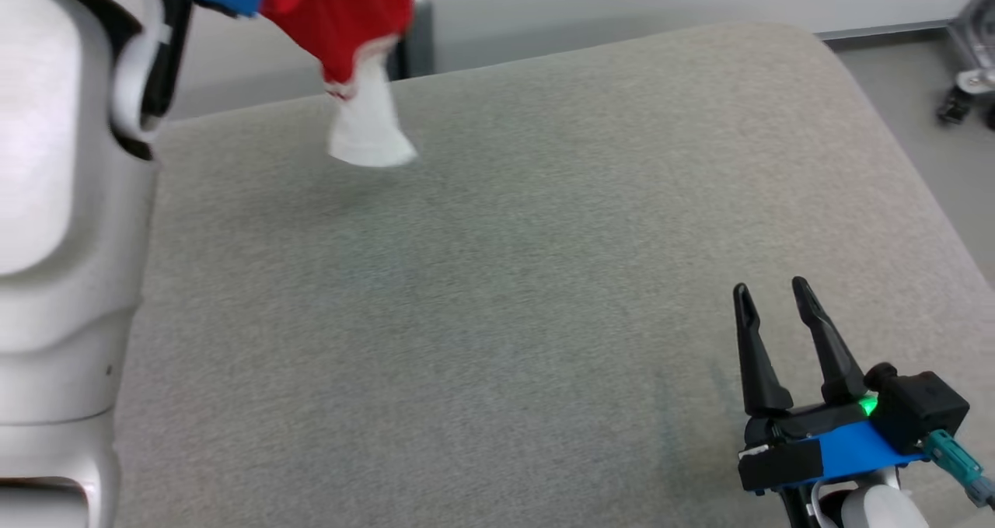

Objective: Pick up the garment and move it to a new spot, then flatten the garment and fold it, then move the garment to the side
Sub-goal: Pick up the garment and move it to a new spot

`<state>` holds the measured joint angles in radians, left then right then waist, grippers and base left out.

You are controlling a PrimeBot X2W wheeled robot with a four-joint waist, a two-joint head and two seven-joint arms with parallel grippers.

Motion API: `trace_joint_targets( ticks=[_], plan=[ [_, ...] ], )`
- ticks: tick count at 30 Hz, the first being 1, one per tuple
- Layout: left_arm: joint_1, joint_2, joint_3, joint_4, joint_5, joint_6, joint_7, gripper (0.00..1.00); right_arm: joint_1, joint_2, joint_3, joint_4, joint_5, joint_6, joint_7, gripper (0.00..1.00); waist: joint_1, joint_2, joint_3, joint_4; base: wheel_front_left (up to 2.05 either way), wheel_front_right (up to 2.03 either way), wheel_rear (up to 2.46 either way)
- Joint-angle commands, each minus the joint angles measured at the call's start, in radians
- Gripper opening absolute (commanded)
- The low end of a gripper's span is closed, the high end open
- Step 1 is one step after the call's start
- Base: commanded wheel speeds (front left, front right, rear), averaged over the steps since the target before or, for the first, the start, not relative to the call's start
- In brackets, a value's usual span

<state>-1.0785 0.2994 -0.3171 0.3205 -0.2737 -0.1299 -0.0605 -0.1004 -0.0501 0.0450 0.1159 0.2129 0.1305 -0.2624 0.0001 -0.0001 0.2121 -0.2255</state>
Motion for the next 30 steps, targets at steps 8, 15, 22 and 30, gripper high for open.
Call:
trace_joint_targets(
  ticks=[8, 15, 22, 30],
  plan=[
    [0.151, -0.054, -0.093, 0.054, -0.025, 0.000, -0.006, 0.00, -0.017, -0.001, 0.026, 0.002, 0.033, 0.000, -0.004, 1.00, -0.0001, 0.0001, 0.003, -0.074, 0.00, 0.00, 0.00],
    [0.347, -0.096, -0.173, 0.156, -0.035, 0.005, -0.048, 0.00, -0.024, -0.001, 0.022, 0.007, 0.034, 0.000, -0.004, 1.00, -0.0001, 0.0001, 0.011, -0.069, 0.00, 0.00, 0.00],
    [0.490, -0.130, -0.249, 0.252, -0.048, 0.002, -0.089, 0.00, -0.025, -0.001, 0.022, 0.015, 0.034, 0.000, -0.004, 1.00, -0.0001, 0.0001, 0.010, -0.053, 0.00, 0.00, 0.00],
    [0.566, -0.171, -0.292, 0.286, -0.064, 0.016, -0.167, 1.00, -0.015, -0.001, 0.022, 0.028, 0.033, 0.000, -0.004, 1.00, -0.0001, 0.0001, -0.009, -0.009, 0.00, 0.00, 0.00]
  ],
)
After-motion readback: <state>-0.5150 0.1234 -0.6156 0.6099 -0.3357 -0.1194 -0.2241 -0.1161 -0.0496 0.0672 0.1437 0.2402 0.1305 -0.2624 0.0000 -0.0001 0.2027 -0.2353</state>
